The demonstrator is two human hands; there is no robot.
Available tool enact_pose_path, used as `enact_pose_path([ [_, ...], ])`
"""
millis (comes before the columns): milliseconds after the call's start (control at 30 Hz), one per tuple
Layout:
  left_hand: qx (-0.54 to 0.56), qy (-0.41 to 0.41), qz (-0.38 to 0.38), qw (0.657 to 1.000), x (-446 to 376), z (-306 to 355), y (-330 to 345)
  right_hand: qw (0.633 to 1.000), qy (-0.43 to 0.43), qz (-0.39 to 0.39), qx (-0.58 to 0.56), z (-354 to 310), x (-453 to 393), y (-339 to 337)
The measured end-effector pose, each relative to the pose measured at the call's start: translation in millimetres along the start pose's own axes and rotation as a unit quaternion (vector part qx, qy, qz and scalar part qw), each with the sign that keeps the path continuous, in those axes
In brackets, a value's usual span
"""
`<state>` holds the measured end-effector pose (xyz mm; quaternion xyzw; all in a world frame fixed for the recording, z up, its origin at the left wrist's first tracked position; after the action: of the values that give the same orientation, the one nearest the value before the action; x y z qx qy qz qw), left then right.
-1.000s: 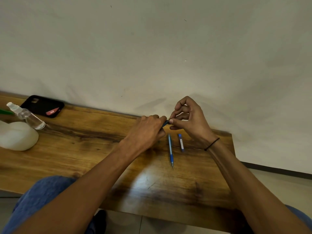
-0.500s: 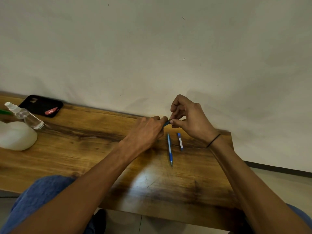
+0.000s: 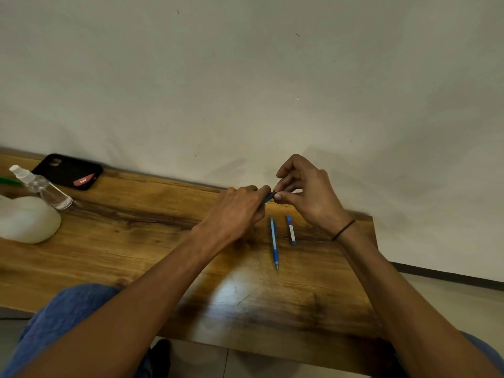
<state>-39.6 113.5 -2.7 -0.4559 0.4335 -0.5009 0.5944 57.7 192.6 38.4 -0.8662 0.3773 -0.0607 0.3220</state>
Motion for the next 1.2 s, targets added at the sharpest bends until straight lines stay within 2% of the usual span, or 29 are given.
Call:
enact_pose_path([
  [167, 0.072, -0.009, 0.018, 0.997, 2, -7, -6, 0.997, 0.039, 0.031, -0.053, 14, 2, 2],
  [300, 0.130, -0.018, 0.034, 0.991, 2, -16, -14, 0.997, 0.061, 0.050, -0.021, 33, 5, 10],
  [500, 0.171, -0.028, 0.056, 0.983, 2, -26, -24, 0.994, 0.032, -0.044, 0.097, 46, 19, 70],
  [700, 0.170, -0.030, 0.047, 0.984, 3, -26, -24, 0.968, -0.006, -0.130, 0.216, 49, 34, 119],
  [1000, 0.178, -0.028, 0.044, 0.983, 4, -27, -22, 0.939, -0.069, -0.149, 0.302, 45, 41, 142],
  [1067, 0.177, -0.026, 0.041, 0.983, 4, -26, -21, 0.941, -0.074, -0.143, 0.297, 45, 41, 140],
  [1200, 0.168, -0.025, 0.039, 0.985, 3, -27, -19, 0.977, -0.028, -0.100, 0.185, 47, 29, 112],
])
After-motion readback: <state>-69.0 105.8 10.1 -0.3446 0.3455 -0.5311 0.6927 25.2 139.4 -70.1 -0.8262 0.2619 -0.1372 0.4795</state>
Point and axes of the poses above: each hand's wrist, its own x-axis away from the middle knuckle, its own y-axis out of the palm, z = x × y, the point moved 10 cm from there along -x, towards the middle knuckle
